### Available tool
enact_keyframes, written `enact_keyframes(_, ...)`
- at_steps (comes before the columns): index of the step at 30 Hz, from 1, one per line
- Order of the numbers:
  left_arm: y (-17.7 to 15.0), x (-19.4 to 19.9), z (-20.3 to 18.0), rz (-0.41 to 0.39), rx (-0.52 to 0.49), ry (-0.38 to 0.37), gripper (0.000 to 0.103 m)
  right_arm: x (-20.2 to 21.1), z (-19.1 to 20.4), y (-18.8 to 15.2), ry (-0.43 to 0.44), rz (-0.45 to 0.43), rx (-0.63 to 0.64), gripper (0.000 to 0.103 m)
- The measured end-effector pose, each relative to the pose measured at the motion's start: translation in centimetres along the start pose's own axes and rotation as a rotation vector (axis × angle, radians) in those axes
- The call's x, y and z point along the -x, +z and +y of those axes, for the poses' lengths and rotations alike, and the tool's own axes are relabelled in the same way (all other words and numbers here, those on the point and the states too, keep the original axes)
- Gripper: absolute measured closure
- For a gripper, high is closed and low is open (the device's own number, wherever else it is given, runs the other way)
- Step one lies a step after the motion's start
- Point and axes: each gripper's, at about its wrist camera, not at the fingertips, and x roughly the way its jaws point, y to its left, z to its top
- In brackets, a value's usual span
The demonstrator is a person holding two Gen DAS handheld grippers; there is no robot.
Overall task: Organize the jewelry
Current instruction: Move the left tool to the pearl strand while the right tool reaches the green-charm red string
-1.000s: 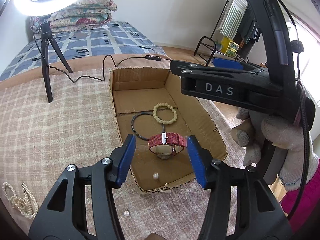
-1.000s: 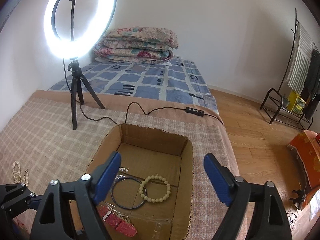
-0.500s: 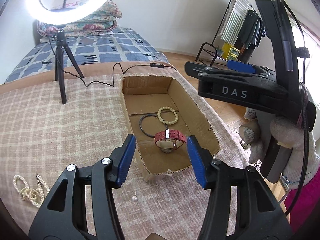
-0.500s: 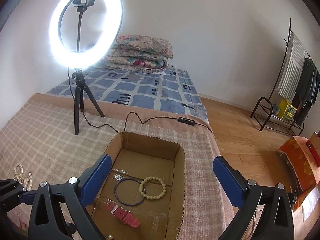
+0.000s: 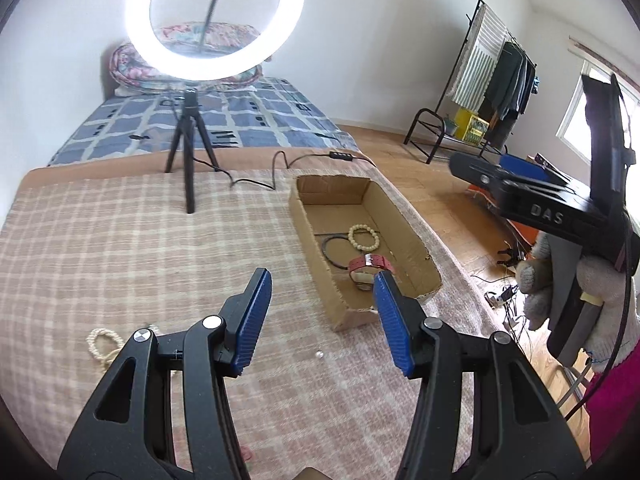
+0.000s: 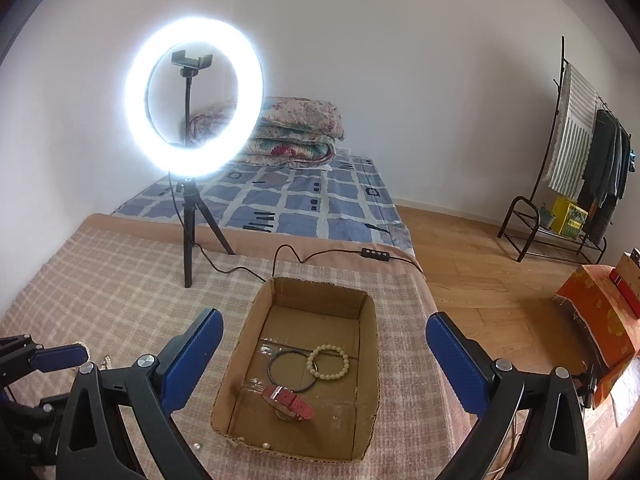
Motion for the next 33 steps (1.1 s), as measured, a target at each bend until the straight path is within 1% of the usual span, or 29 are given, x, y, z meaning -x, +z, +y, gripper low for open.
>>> enact_keyframes(5, -0.4, 3.5, 2.5, -0.022, 0.02, 0.024, 0.049, 3.3, 1.6, -0.7, 0.028, -0.023, 0.003, 0.0)
enact_keyframes(10, -1.0, 6.6, 5.1, -0.047, 0.031, 0.058, 0.049, 6.2, 3.8, -1.8, 0.065, -0.036, 0.031, 0.0)
enact_keyframes(15, -1.7, 9.0, 8.3, -0.053, 0.057, 0.088, 0.049, 8.2, 6.3, -3.4, 0.124, -0.031, 0.065, 0.001)
enact_keyframes(19, -2.7, 10.2, 10.9, -0.048, 0.078, 0.123, 0.049, 9.2, 8.3, -5.0, 0.175, -0.019, 0.073, 0.001)
enact_keyframes(20, -2.9, 10.3, 11.6, -0.045, 0.089, 0.129, 0.049, 9.3, 8.9, -5.5, 0.194, -0.011, 0.076, 0.003)
enact_keyframes(23, -3.5, 10.6, 13.6, -0.033, 0.119, 0.148, 0.049, 9.3, 10.7, -6.7, 0.235, 0.013, 0.097, 0.011)
enact_keyframes(26, -4.3, 10.7, 15.5, -0.021, 0.146, 0.168, 0.049, 8.9, 12.4, -8.0, 0.285, 0.043, 0.115, 0.012)
enact_keyframes(27, -4.5, 10.7, 16.2, -0.016, 0.157, 0.171, 0.049, 8.7, 13.0, -8.5, 0.299, 0.055, 0.125, 0.015)
enact_keyframes(28, -4.8, 10.6, 16.8, -0.01, 0.169, 0.172, 0.049, 8.5, 13.6, -8.9, 0.313, 0.07, 0.135, 0.016)
enact_keyframes(30, -5.4, 10.4, 17.9, 0.003, 0.186, 0.176, 0.049, 7.7, 14.8, -10.1, 0.343, 0.107, 0.16, 0.023)
enact_keyframes(33, -6.1, 9.6, 19.4, 0.03, 0.21, 0.175, 0.049, 6.3, 16.7, -11.9, 0.387, 0.167, 0.194, 0.027)
